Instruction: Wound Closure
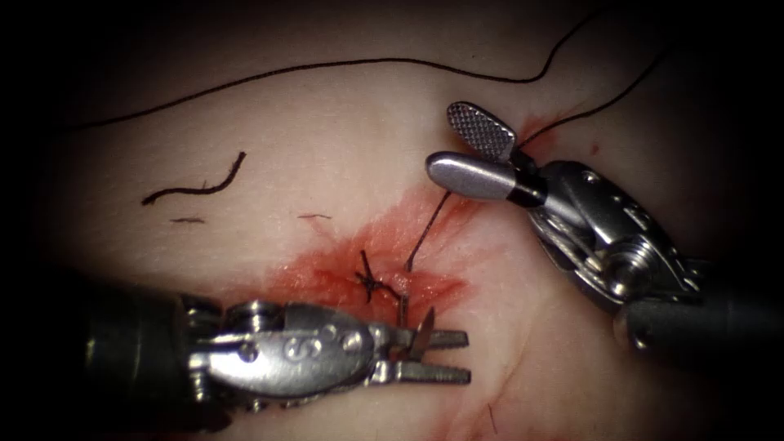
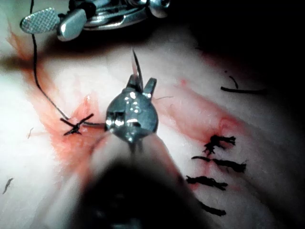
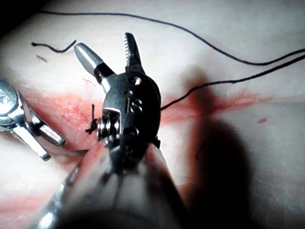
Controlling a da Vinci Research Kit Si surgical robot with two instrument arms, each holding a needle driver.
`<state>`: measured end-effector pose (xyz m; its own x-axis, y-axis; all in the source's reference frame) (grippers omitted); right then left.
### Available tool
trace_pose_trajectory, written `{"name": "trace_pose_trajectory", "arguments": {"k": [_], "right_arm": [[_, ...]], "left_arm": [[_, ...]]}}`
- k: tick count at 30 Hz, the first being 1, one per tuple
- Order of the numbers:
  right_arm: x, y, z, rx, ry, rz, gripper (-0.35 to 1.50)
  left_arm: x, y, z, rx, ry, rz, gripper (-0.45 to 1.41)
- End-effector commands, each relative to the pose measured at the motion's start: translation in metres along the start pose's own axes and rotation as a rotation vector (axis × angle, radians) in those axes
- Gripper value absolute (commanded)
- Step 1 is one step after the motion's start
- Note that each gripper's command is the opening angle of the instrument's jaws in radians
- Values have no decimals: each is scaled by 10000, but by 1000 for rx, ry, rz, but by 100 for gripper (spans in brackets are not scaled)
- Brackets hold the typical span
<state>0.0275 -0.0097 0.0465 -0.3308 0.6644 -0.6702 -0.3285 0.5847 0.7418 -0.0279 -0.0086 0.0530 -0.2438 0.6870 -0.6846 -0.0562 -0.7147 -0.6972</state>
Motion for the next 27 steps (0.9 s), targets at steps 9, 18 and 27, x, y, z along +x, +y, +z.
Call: {"name": "trace_pose_trajectory", "arguments": {"k": [9,18,27], "right_arm": [[-45,2,1,165,-49,-154,22],[-73,-14,7,663,-325,-337,-35],[-85,-59,24,839,-396,-383,-35]], "left_arm": [[112,4,-86,-149,472,-880,-45],[153,-12,-170,-326,704,-1168,-45],[151,-26,-179,-337,801,-1140,-45]]}}
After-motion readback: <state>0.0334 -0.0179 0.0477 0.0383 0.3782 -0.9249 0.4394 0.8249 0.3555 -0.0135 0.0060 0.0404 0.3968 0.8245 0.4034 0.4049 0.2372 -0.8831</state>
